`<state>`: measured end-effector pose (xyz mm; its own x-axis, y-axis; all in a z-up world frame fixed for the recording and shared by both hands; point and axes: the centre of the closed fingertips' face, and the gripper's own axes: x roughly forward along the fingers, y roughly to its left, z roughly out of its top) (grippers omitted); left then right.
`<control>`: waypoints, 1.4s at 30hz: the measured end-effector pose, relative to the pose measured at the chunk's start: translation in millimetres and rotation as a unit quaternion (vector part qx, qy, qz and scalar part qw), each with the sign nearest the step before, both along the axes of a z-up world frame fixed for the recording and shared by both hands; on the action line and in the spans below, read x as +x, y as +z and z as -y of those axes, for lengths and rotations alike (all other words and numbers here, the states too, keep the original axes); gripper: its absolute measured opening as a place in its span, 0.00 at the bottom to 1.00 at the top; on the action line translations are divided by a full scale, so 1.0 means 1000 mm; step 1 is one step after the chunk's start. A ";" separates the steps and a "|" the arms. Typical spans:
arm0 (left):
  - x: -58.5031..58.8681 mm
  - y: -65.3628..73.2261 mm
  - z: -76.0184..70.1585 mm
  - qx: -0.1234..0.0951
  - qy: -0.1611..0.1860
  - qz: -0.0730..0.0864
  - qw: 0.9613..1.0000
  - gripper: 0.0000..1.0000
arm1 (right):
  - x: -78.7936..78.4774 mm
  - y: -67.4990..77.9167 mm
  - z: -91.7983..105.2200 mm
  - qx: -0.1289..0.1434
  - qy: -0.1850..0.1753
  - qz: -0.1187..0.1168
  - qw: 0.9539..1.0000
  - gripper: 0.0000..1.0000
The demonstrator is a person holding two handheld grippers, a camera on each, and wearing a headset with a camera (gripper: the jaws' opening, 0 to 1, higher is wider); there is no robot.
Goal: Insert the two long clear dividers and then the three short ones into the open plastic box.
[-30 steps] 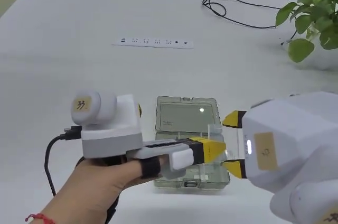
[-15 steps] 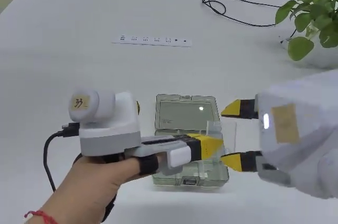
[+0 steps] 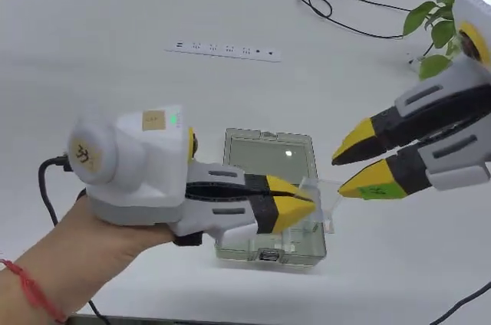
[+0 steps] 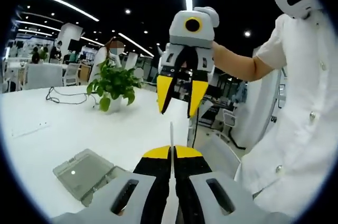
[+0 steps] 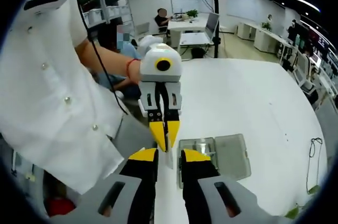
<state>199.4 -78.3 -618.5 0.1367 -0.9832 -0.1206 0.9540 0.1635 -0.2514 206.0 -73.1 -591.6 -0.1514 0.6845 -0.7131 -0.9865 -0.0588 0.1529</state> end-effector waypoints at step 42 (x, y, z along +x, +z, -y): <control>-0.005 0.001 0.001 -0.012 -0.008 0.024 1.000 0.00 | -0.015 -0.019 -0.010 -0.026 0.061 -0.014 0.998 0.02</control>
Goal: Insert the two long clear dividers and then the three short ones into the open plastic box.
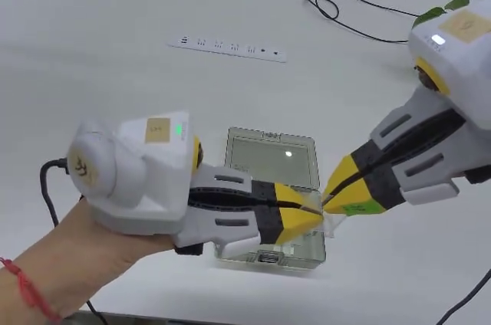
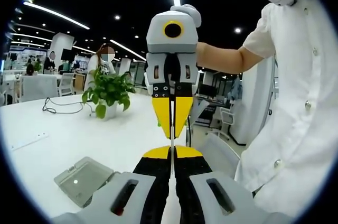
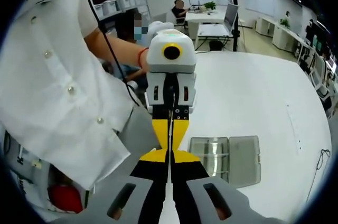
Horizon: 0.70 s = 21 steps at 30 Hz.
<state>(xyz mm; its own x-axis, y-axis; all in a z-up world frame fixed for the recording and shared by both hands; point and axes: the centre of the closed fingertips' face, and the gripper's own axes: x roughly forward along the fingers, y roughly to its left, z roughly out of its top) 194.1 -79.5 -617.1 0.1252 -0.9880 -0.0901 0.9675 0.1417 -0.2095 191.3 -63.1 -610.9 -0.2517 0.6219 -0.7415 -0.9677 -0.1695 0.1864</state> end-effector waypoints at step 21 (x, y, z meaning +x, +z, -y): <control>0.008 -0.023 -0.028 0.029 0.055 -0.016 0.998 0.19 | 0.022 0.017 0.020 0.013 -0.045 0.022 0.999 0.02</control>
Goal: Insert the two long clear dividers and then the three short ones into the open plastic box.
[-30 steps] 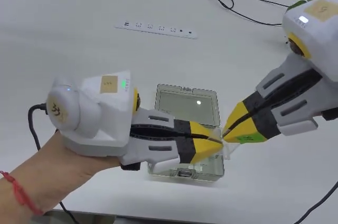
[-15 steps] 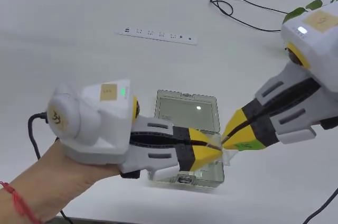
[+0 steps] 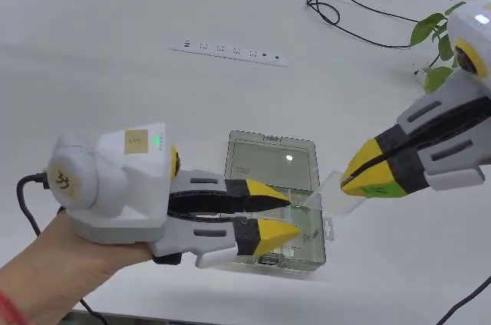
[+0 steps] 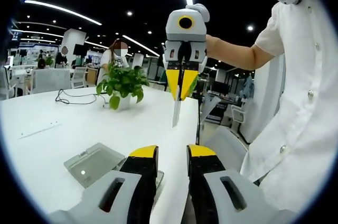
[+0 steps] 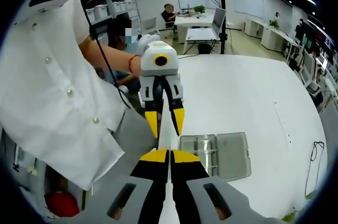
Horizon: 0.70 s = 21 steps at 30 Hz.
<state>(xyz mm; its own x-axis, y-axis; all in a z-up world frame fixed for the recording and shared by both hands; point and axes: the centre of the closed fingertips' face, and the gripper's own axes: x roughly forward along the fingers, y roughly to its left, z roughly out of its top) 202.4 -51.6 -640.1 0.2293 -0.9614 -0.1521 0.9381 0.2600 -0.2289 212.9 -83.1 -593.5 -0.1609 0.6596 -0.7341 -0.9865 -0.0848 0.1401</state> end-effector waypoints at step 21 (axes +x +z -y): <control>0.015 -0.037 -0.041 0.034 0.067 -0.010 0.997 0.67 | 0.028 -0.020 0.015 -0.040 -0.019 0.030 0.999 0.02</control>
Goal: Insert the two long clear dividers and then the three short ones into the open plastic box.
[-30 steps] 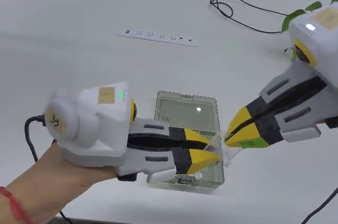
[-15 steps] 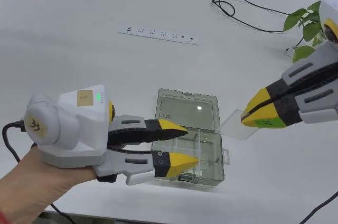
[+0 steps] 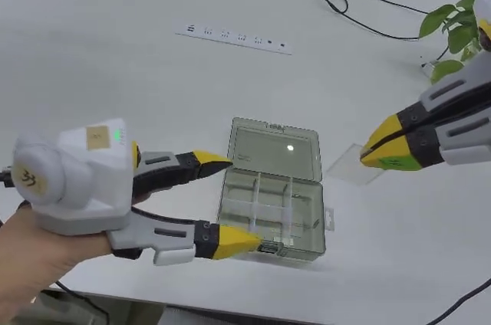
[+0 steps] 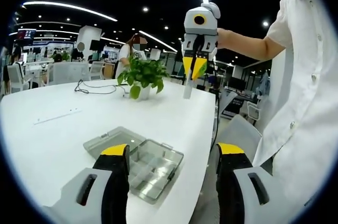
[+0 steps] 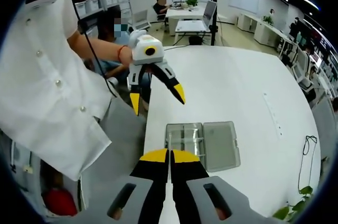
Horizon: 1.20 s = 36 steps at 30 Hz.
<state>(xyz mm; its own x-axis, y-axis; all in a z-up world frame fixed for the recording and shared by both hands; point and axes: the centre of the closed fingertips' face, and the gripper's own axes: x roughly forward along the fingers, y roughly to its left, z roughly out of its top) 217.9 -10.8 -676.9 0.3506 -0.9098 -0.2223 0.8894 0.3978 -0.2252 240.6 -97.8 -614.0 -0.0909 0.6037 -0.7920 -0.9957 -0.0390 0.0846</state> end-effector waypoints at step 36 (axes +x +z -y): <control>0.006 -0.050 -0.026 0.025 0.026 -0.038 0.999 1.00 | 0.025 -0.136 0.002 -0.110 0.021 0.023 0.993 0.02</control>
